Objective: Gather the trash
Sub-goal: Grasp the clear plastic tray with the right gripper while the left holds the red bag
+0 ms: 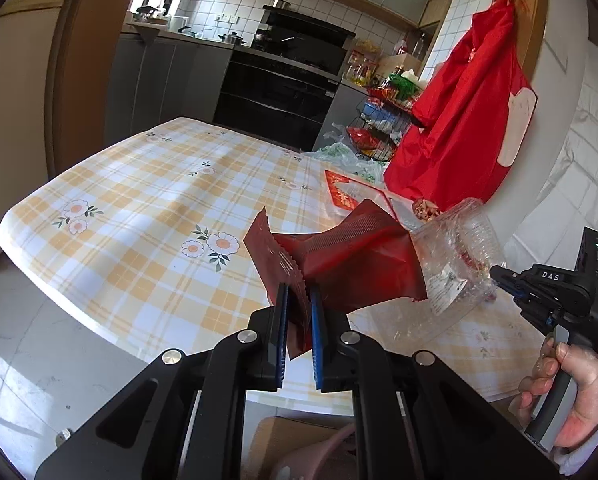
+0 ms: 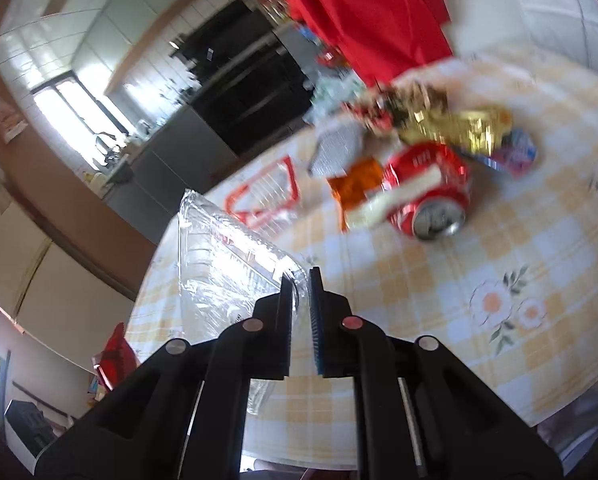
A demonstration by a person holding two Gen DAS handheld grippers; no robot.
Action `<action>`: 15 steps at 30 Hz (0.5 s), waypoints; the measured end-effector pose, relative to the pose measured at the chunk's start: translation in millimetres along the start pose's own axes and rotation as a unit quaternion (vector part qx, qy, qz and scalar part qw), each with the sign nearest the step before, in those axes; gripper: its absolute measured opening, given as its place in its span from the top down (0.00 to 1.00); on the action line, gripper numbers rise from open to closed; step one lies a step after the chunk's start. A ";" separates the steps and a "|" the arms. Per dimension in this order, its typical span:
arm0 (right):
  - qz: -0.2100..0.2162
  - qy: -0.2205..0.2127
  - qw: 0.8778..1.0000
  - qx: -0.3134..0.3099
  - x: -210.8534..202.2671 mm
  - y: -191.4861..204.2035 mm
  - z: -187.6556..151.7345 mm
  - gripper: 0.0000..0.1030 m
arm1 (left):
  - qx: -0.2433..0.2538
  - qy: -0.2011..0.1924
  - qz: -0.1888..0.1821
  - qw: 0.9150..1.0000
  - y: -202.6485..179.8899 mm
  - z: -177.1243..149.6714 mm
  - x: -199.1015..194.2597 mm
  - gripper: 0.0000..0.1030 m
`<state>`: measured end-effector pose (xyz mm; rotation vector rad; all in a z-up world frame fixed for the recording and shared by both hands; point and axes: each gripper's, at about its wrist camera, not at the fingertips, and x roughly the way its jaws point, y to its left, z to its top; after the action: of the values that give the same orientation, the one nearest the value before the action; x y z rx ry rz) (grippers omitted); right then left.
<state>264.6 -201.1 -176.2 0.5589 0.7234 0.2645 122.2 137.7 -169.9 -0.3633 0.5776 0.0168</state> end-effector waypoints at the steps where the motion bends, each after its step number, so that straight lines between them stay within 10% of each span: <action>1: 0.004 -0.007 1.000 -0.008 -7.5 3.2 4.7 0.89 | -0.001 -0.001 -0.002 1.000 -3.0 -0.4 -3.7 0.90; 15: 0.037 -0.096 0.993 -0.059 -116.0 7.2 6.4 0.88 | 0.082 -0.004 -0.023 0.996 -61.3 -11.4 -76.3 0.90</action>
<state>184.6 -245.7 -104.3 0.4914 0.4983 0.3157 59.3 82.9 -117.5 -0.2163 0.5590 -0.0725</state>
